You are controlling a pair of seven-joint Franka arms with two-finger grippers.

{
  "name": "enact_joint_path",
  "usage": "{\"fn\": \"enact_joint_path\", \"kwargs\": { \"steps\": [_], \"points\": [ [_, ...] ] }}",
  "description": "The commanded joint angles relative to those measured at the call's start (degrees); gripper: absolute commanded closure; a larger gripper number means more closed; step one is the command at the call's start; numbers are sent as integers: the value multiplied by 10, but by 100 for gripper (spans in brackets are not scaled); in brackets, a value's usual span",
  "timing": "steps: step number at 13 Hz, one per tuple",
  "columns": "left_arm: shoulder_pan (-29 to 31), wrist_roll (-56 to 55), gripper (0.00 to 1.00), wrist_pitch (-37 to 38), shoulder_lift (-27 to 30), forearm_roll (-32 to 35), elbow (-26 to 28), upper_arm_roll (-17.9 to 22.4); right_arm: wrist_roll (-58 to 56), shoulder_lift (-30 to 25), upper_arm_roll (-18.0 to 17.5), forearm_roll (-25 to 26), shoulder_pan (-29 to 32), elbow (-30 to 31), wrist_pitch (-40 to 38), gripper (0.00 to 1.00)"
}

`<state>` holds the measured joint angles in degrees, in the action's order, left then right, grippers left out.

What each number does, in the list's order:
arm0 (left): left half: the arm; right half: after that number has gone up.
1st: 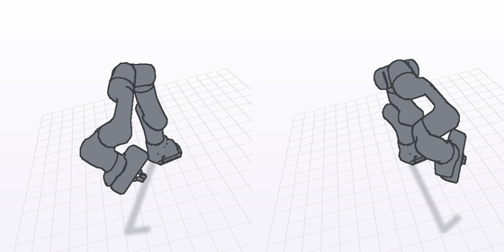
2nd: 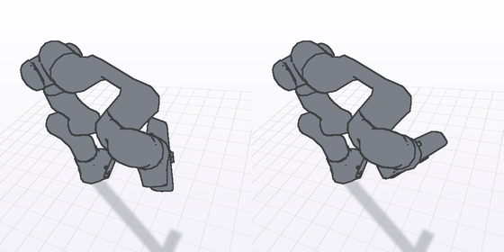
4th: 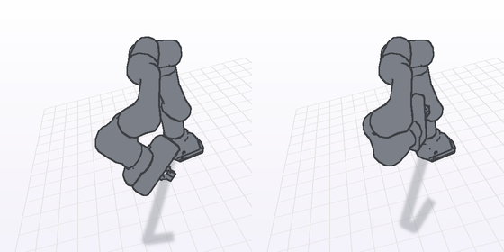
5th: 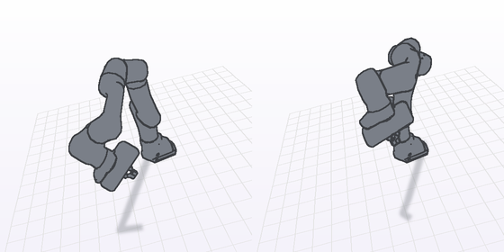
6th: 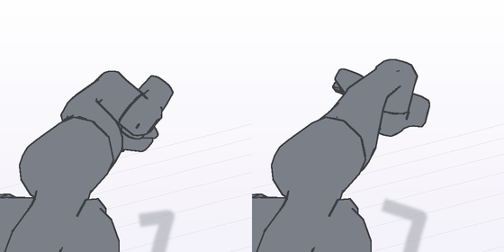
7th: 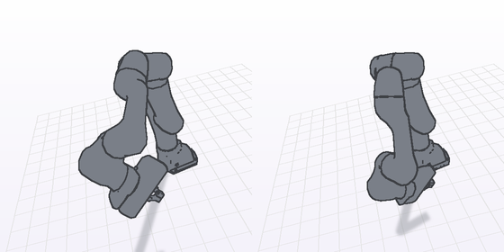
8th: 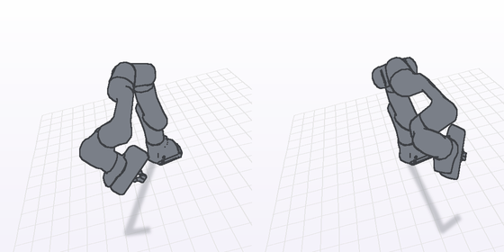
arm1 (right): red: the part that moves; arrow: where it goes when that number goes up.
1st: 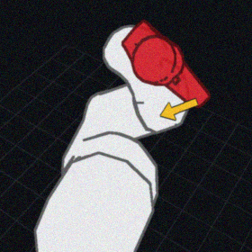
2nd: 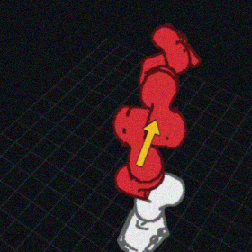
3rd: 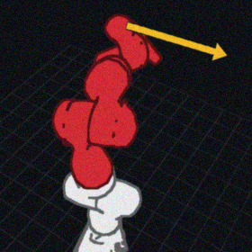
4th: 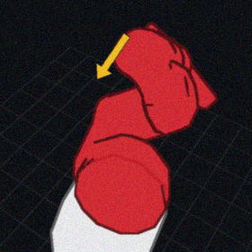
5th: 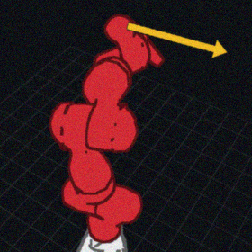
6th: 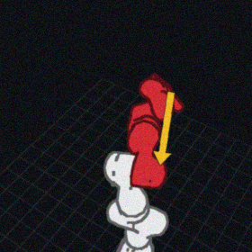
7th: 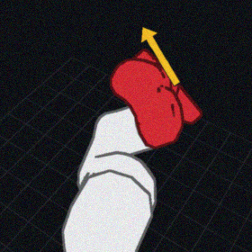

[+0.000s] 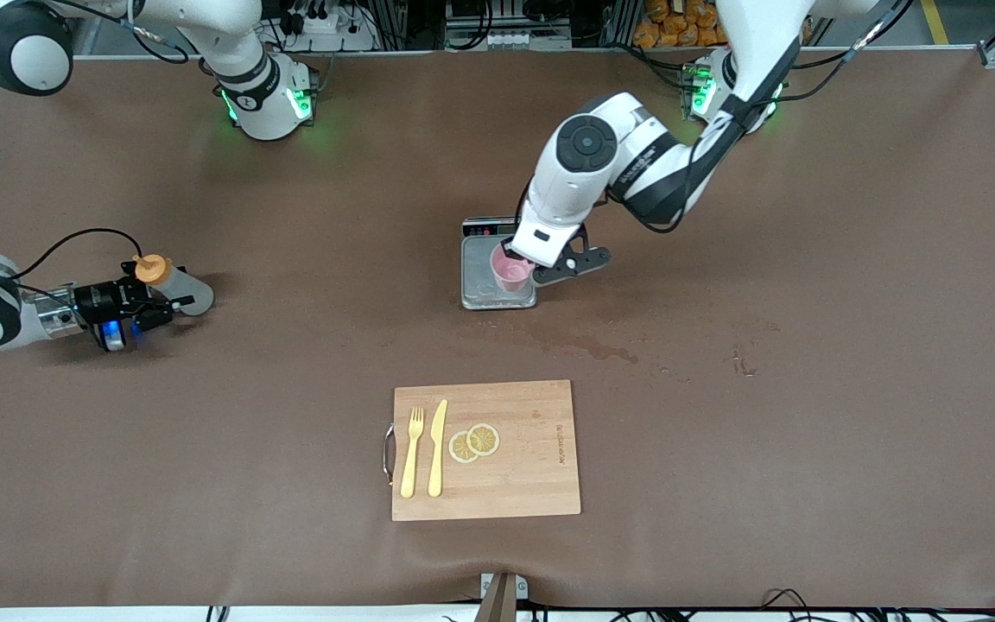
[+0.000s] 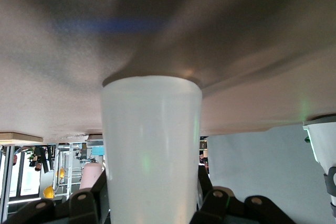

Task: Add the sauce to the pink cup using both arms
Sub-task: 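Carry the pink cup onto the scale while the right gripper grasps the bottle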

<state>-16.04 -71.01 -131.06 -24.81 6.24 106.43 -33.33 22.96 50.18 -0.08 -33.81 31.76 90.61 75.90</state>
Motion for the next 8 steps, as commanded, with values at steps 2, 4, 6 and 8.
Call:
{"fn": "enact_joint_path", "kwargs": {
  "steps": [2, 4, 6, 8],
  "points": [
    [-25, -71, 100, -32, -37, 55, -5, 3, 3, -2, -1, -10, 6, -18, -28, 54],
    [-29, -102, 100, -46, -54, 87, -6, 3, 13, -4, -1, -10, 5, -22, -30, 56],
    [-30, -109, 100, -49, -58, 91, -3, 3, 43, -6, -1, -9, 0, -39, -45, 58],
    [-32, -109, 100, -49, -59, 91, -3, 3, 89, -16, -2, -9, -13, -61, -68, 58]
  ]
}}
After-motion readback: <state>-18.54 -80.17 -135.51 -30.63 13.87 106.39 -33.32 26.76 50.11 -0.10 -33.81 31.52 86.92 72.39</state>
